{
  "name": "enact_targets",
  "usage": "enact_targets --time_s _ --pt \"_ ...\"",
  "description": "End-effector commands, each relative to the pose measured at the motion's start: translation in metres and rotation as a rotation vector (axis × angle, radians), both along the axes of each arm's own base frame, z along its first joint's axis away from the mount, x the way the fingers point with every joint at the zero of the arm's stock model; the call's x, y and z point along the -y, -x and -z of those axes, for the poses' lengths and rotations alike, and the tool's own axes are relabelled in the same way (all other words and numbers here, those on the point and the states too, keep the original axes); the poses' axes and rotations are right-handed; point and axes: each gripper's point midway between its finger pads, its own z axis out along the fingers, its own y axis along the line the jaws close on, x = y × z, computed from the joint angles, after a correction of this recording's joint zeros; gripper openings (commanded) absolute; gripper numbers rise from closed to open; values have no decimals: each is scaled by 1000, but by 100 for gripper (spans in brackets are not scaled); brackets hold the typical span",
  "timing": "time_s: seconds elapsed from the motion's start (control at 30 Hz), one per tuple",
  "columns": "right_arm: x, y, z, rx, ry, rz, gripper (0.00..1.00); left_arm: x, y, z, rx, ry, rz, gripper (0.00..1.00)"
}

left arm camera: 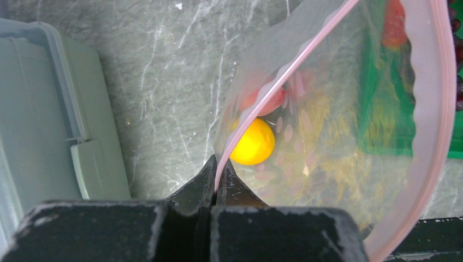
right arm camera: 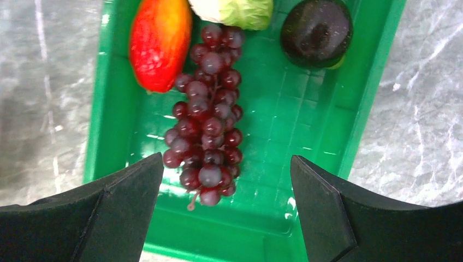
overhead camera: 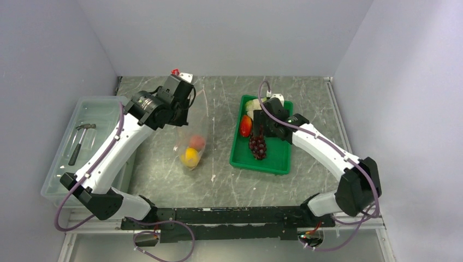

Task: Place the food in the zip-top bag and seal the zipper
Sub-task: Pick up the fake vegetable from the bin.

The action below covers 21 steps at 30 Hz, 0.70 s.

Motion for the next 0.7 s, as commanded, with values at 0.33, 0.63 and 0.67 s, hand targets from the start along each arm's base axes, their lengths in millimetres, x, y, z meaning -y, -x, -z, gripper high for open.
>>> enact_targets --time_s 0.33,0.63,0.67 --pt "42 -68 13 31 123 159 91 -35 -8 -39 144 -115 -89 0" --pt "52 -105 32 -14 256 128 91 -28 -3 -22 105 -86 -66 0" --pt "53 -107 35 -26 268 119 92 -28 -2 -20 101 -84 -63 0"
